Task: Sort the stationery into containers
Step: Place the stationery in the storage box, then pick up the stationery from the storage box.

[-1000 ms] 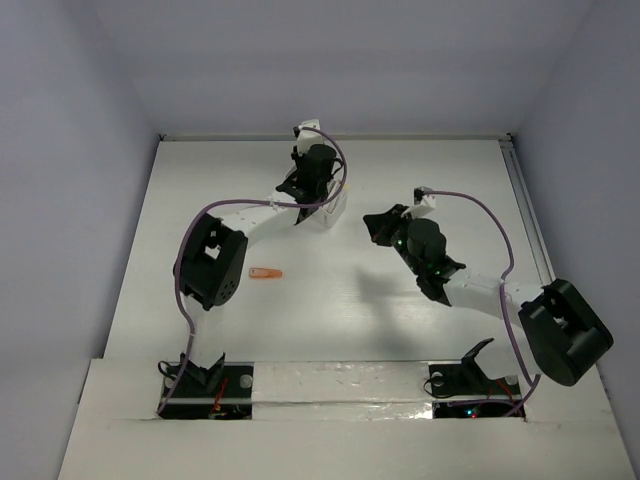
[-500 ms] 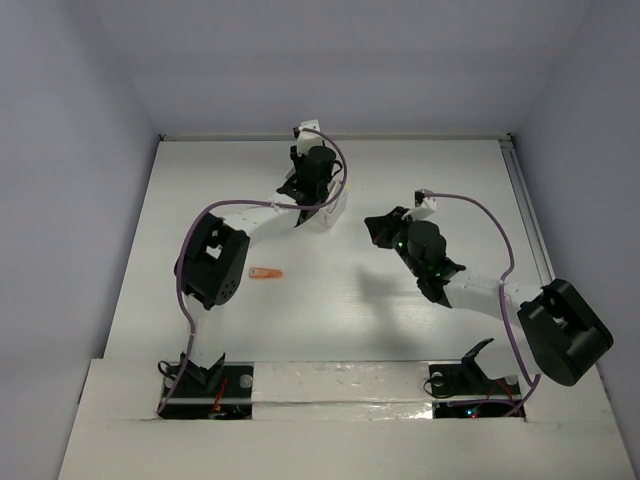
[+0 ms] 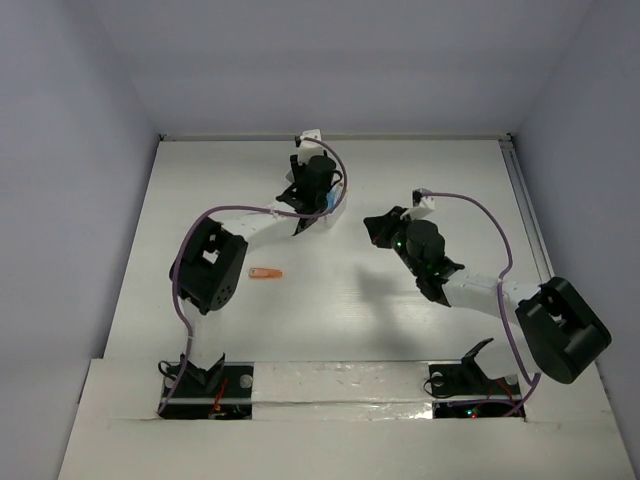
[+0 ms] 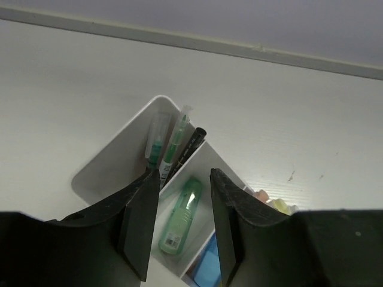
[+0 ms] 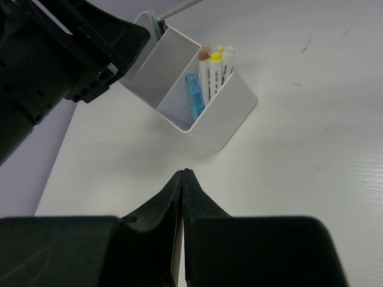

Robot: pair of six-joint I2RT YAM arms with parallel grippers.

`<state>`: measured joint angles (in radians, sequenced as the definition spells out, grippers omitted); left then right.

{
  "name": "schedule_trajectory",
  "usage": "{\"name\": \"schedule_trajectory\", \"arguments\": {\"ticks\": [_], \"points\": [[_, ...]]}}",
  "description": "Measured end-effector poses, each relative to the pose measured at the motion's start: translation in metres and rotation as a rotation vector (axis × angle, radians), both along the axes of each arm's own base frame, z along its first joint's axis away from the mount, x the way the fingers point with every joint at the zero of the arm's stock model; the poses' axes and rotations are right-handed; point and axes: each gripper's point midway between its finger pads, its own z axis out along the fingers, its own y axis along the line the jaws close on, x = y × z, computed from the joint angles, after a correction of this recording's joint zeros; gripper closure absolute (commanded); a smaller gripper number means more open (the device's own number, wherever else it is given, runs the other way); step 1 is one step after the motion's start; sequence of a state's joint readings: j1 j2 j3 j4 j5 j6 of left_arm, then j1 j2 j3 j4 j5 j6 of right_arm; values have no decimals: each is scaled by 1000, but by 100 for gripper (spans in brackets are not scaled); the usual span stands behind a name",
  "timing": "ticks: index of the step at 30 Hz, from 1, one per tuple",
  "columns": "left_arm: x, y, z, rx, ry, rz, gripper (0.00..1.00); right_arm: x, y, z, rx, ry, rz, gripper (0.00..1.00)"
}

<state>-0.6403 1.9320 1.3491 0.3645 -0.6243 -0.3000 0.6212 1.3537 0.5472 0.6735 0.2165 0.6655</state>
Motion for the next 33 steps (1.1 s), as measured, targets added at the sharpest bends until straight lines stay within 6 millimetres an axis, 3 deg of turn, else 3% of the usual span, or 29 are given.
{"name": "schedule_trajectory", "arguments": {"ticks": [3,9,12,14,16,19,22,25,28,33], "points": [[-8,-1,20,-20,-21,-16,64,1,3,-2,-9,4,15,93],[-35,6,105,-158,-150,-58,66,6,14,3,-39,-4,60,98],[-52,7,138,-243,-194,-96,77,19,32,8,-82,10,110,100],[-56,2,143,-279,-191,-127,87,30,43,14,-99,11,133,100],[-59,-10,131,-292,-149,-170,94,33,46,16,-106,13,135,100],[-60,-30,84,-261,-29,-220,99,32,42,13,-116,25,121,100],[-68,-49,23,-202,122,-268,96,25,30,8,-129,41,88,100],[-82,-57,-26,-156,244,-292,85,21,21,8,-133,41,60,100],[-90,-58,-47,-137,304,-298,75,19,15,7,-135,43,42,100],[-84,-55,-49,-128,298,-270,73,16,12,0,-143,56,33,100]]}}
